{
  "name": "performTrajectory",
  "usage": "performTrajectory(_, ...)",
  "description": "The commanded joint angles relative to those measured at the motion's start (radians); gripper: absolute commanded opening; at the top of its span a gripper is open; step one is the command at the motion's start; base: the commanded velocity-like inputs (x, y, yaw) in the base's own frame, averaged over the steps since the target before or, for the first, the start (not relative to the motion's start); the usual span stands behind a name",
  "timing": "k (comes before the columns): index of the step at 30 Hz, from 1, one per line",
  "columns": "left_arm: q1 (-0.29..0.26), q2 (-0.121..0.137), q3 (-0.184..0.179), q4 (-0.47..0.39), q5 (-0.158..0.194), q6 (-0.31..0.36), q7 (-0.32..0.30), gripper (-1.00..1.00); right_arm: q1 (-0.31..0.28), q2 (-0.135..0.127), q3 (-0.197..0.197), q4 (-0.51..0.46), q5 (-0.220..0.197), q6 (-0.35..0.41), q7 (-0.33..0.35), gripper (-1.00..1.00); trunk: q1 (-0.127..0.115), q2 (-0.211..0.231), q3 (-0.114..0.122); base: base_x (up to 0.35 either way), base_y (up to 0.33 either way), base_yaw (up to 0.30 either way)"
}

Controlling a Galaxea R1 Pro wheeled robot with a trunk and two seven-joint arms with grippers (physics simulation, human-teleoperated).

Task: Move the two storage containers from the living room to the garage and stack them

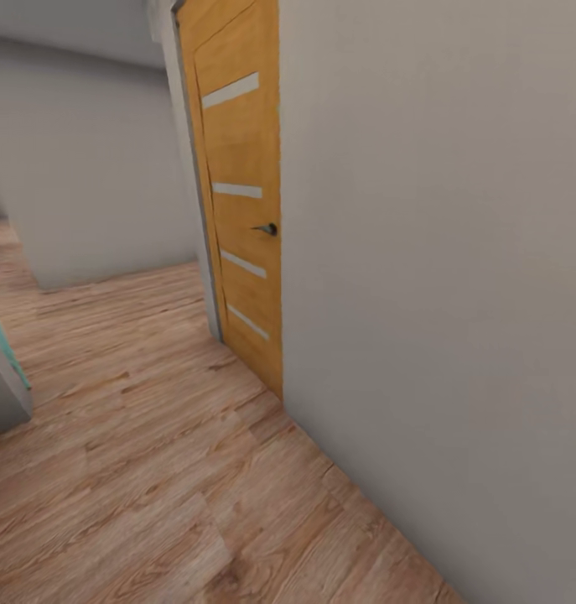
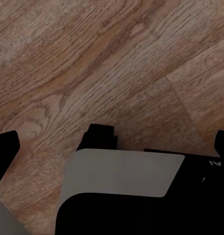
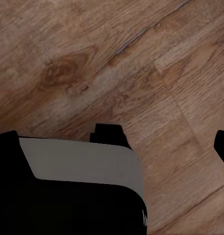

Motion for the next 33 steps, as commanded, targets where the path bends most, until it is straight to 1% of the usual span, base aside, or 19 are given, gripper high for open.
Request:
performTrajectory(1,-0.001,0.0,-0.001,-0.001,0.01,0.003,0.003,1.0,-0.001,0.001,0.008,0.003,-0.01,-0.006,-0.001,1.0,0.0,0.0,-0.001,0.306,0.0,0.269)
performTrajectory(33,-0.001,0.0,-0.001,-0.001,0.01,0.003,0.003,1.0,-0.001,0.001,0.008,0.003,-0.01,-0.006,-0.001,1.0,0.0,0.0,-0.001,0.301,0.0,0.269)
